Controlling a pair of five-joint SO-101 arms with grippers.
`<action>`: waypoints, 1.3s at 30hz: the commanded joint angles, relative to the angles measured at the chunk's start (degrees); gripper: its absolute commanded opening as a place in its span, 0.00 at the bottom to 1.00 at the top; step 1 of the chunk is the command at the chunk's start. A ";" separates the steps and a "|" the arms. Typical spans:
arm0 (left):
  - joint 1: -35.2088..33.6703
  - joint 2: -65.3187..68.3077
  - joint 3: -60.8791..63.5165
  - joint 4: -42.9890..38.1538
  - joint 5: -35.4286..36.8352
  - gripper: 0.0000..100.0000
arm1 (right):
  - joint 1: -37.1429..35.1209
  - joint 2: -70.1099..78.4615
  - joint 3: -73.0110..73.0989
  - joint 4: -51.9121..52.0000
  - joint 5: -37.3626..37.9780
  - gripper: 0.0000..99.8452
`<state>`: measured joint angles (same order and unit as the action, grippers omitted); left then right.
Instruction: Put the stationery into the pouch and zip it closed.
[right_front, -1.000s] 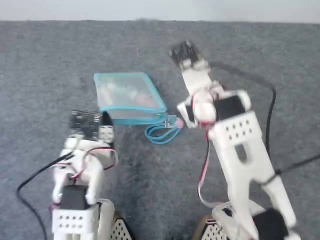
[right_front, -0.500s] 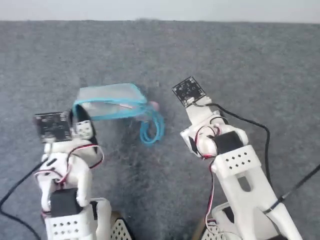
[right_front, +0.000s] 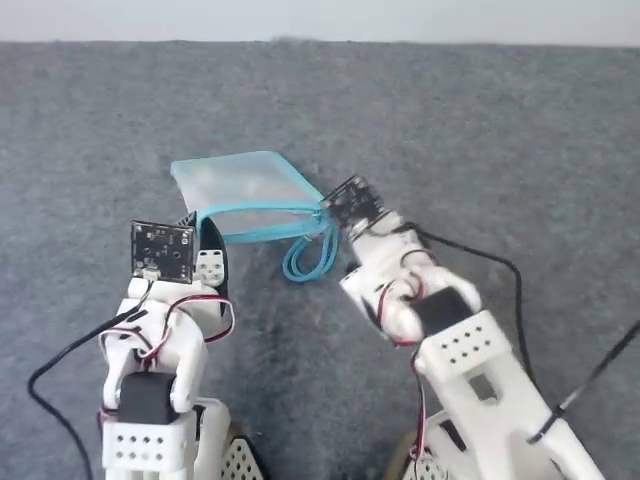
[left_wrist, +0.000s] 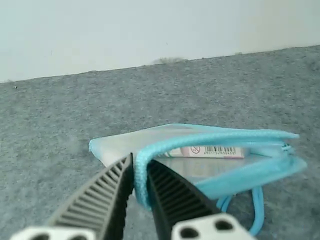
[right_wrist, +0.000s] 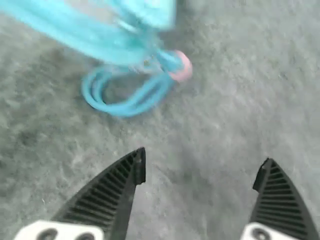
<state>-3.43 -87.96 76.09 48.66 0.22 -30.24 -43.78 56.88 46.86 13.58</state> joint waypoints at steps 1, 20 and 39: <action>-0.26 0.00 -0.66 -1.93 -0.35 0.01 | -5.32 -0.75 3.43 -13.93 0.62 0.34; 0.18 0.00 0.84 -2.20 -0.35 0.01 | 1.89 37.76 -24.53 -19.03 0.53 0.34; 0.18 0.00 1.36 -2.20 -0.35 0.01 | 6.55 43.91 -33.58 -13.32 -4.48 0.04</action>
<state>-3.43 -87.96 77.49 48.48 0.22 -26.29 6.07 26.90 29.45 12.44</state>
